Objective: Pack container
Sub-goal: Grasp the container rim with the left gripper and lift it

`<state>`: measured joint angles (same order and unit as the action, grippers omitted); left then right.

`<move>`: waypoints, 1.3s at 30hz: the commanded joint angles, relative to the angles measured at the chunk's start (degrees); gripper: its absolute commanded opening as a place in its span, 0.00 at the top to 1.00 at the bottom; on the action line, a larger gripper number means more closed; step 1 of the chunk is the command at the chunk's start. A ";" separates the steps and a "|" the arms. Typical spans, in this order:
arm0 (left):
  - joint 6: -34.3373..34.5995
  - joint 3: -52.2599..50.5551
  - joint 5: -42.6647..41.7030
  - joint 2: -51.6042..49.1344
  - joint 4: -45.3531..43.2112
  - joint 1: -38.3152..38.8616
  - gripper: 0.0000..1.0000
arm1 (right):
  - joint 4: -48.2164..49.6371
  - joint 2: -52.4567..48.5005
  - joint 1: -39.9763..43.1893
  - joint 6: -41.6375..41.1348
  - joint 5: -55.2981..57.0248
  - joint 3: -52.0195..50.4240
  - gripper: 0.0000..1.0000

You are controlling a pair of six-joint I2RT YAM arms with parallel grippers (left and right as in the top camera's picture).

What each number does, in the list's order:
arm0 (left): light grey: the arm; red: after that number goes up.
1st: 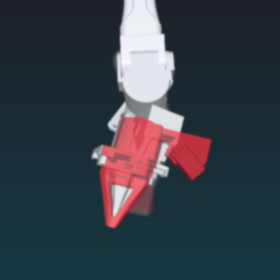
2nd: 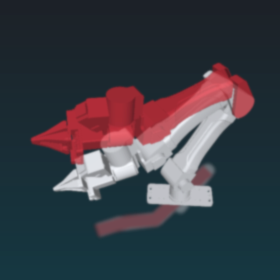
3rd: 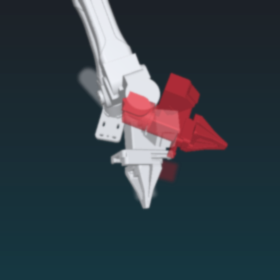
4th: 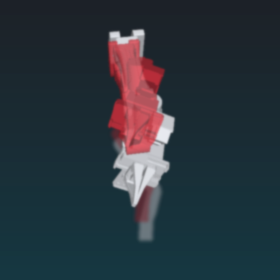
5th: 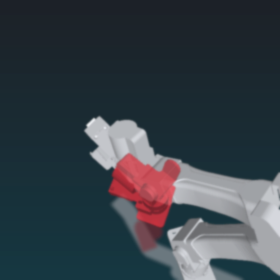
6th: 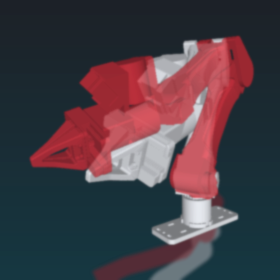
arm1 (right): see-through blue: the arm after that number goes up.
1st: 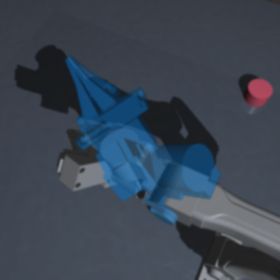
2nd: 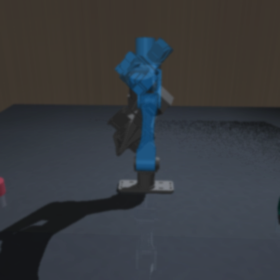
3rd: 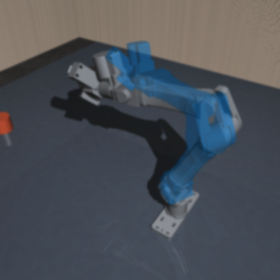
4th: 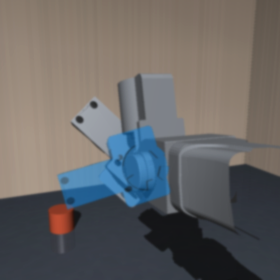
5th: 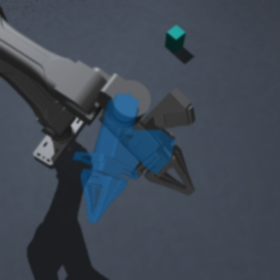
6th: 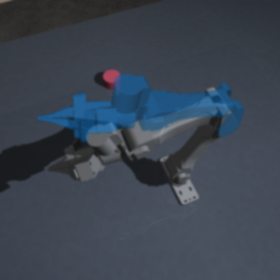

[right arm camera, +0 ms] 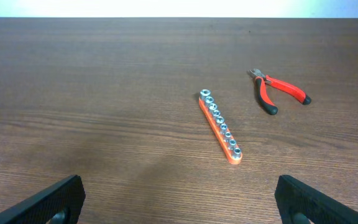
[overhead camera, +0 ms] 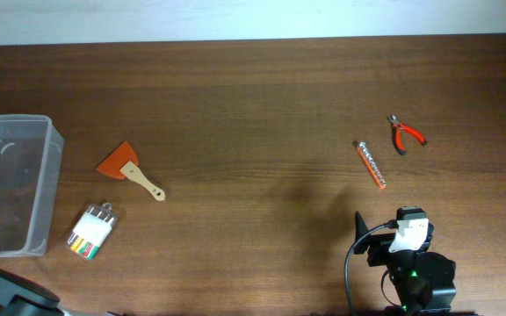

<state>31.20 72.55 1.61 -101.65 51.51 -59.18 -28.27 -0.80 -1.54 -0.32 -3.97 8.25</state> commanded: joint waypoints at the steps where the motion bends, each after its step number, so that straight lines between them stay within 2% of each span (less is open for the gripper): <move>1: -0.68 1.36 -4.28 -0.55 0.09 -0.24 0.98 | -0.20 0.44 -0.31 -0.63 -0.31 -0.31 0.01; 5: -5.25 3.67 -8.02 -0.07 0.55 0.15 0.98 | -0.20 0.44 -0.31 -0.66 -0.31 -0.31 0.01; 15: -12.90 9.53 -10.01 8.24 0.55 6.54 0.98 | -0.22 0.44 -0.31 -0.66 -0.50 -0.31 0.01; 19: -16.37 12.31 -10.93 10.27 0.57 12.00 0.98 | -0.20 0.44 -0.31 -0.66 -0.50 -0.31 0.01; 24: -17.22 14.97 -15.08 10.62 0.52 18.95 0.98 | -0.20 0.44 -0.31 -0.66 -0.50 -0.31 0.01; 30: -18.82 15.69 -16.02 10.62 -0.63 28.57 0.98 | -0.20 0.44 -0.31 -0.66 -0.50 -0.31 0.01; 39: -30.75 15.67 -15.78 10.62 -0.31 44.78 0.98 | -0.20 0.44 -0.31 -0.66 -0.50 -0.31 0.01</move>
<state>6.85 86.26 -11.86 -92.36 51.33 -18.55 -28.27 -0.80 -1.54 -0.49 -4.14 8.25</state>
